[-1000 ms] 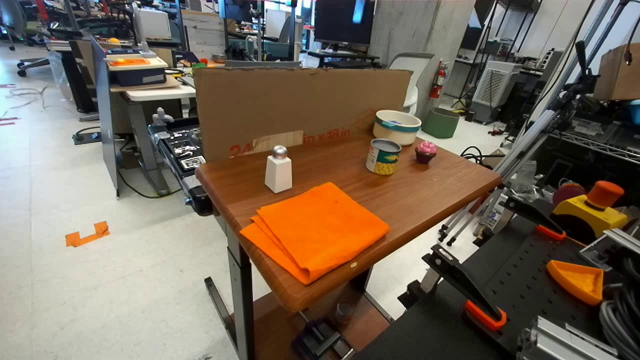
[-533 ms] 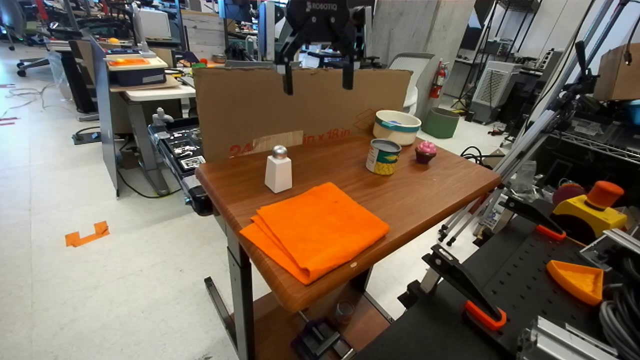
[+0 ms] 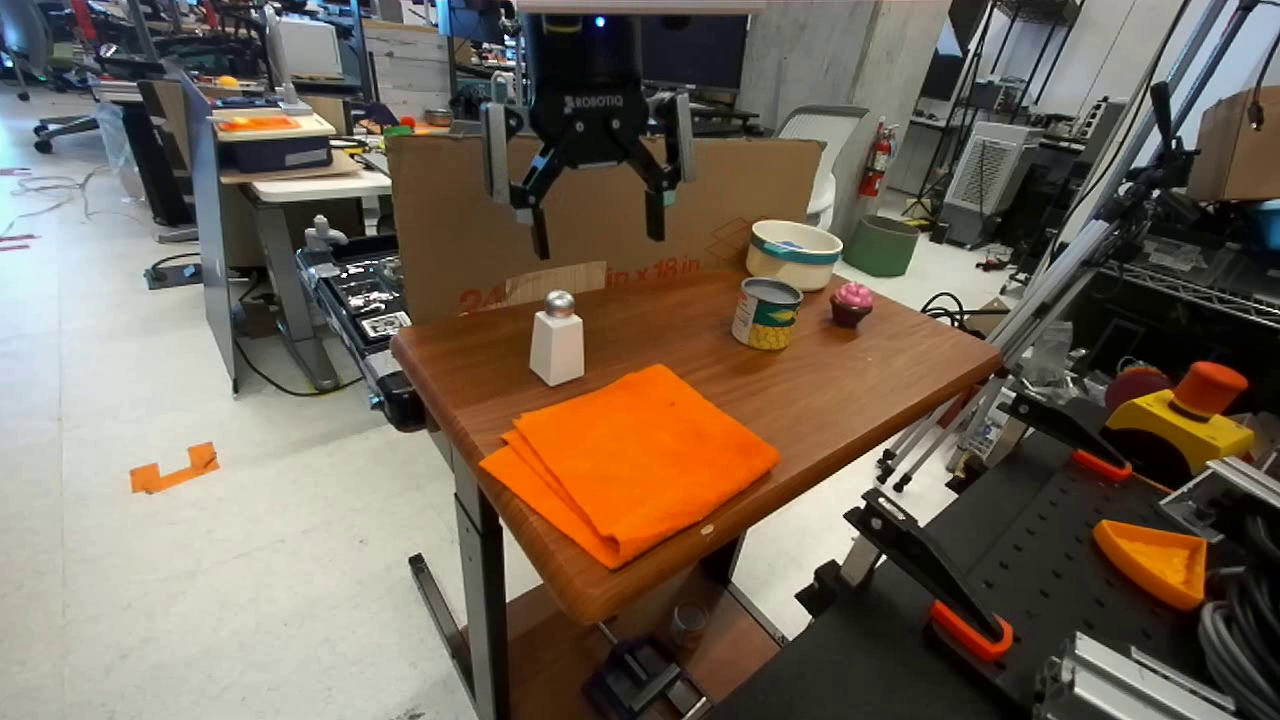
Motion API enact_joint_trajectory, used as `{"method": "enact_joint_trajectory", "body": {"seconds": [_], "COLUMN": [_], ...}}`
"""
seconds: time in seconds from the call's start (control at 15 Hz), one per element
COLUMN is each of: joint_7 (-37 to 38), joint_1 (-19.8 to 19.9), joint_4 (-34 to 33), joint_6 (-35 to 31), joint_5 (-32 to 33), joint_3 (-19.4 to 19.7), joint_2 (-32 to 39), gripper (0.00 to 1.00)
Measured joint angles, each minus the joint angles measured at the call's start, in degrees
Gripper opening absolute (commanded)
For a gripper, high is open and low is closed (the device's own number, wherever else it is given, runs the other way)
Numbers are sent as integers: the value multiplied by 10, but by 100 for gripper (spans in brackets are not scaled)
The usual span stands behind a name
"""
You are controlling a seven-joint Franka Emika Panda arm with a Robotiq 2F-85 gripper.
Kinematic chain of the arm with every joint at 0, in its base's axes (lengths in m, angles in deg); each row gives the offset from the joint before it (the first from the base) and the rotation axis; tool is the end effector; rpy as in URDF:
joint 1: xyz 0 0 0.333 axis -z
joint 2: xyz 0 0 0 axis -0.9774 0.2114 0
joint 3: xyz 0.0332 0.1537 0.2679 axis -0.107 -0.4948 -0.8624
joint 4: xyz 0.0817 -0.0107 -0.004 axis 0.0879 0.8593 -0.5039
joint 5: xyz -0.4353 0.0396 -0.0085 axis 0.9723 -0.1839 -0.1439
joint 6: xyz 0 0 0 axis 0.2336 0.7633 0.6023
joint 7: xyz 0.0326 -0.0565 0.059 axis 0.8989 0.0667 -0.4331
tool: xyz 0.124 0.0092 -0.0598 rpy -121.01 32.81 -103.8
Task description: Pick up the salt cellar and put it on the right side of the table
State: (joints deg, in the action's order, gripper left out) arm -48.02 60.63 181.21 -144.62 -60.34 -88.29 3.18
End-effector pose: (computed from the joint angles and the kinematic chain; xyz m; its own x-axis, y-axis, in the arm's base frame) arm 0.6425 0.2340 0.1764 0.9737 -0.2110 -0.0860 -0.1972 -0.9694 0.1465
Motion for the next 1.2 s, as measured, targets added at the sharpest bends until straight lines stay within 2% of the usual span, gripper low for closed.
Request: {"method": "enact_joint_trajectory", "body": {"seconds": [0.47,0.53,0.67,1.2], "joint_7": [5,8,12,25], "joint_1": [-30,-34,-42,-80], "joint_4": [-62,-71,-91,-150], "joint_6": [19,25,38,84], "joint_5": [16,20,28,47], "joint_3": [27,30,36,40], "joint_2": [69,79,97,148], "gripper": [98,73,71,11]}}
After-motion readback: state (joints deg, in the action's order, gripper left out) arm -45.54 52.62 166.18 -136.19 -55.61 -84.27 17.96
